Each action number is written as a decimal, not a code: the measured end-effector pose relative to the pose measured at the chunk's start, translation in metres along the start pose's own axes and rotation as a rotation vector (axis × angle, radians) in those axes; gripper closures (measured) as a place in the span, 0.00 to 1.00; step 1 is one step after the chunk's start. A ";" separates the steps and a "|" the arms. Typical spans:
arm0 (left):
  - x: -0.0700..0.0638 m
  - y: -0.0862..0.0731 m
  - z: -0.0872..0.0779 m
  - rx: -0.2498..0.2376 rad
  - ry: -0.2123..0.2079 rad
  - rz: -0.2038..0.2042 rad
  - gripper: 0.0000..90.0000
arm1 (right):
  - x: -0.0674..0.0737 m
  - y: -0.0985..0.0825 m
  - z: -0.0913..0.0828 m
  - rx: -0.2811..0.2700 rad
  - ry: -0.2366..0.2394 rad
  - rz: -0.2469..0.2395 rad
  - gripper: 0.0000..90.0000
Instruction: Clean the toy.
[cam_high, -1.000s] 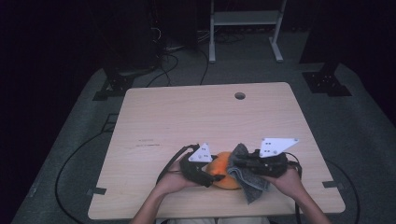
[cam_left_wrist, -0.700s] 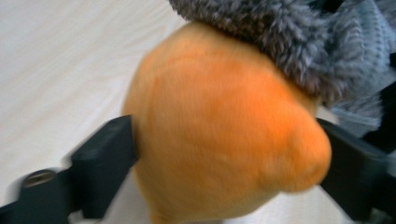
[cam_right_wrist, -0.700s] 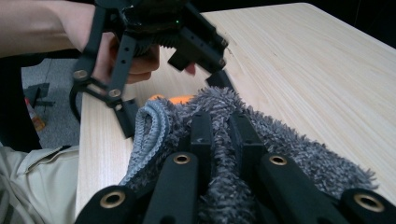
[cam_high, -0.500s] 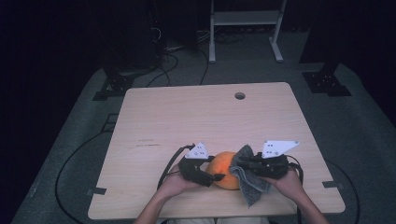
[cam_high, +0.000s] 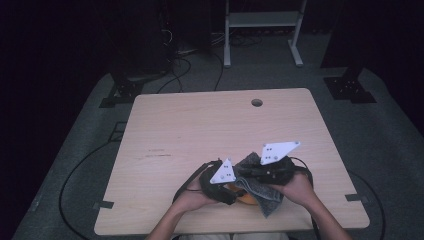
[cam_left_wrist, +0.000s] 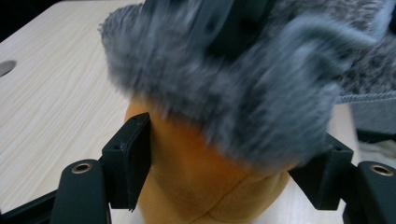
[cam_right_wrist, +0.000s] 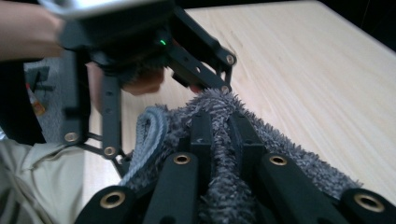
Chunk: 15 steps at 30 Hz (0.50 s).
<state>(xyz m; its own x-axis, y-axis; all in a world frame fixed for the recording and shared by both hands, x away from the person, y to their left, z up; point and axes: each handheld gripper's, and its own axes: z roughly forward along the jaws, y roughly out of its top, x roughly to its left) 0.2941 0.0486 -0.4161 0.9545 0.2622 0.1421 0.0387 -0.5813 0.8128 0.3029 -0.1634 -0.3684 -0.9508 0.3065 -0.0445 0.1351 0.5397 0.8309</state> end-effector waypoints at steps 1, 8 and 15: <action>0.001 -0.003 -0.002 -0.002 -0.004 -0.011 0.33 | -0.003 -0.003 0.001 -0.005 0.003 0.023 0.90; 0.009 -0.030 -0.013 0.031 -0.030 -0.087 0.34 | -0.015 -0.046 -0.015 -0.032 -0.020 0.137 0.90; 0.030 -0.021 -0.018 -0.042 -0.182 -0.294 0.13 | -0.009 -0.072 -0.021 -0.078 -0.014 0.180 0.90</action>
<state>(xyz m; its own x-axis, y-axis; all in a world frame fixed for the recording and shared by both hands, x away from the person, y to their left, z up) 0.3167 0.0827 -0.4190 0.9415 0.2701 -0.2015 0.3113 -0.4677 0.8273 0.2957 -0.2218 -0.4161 -0.9091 0.4040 0.1014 0.2802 0.4128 0.8666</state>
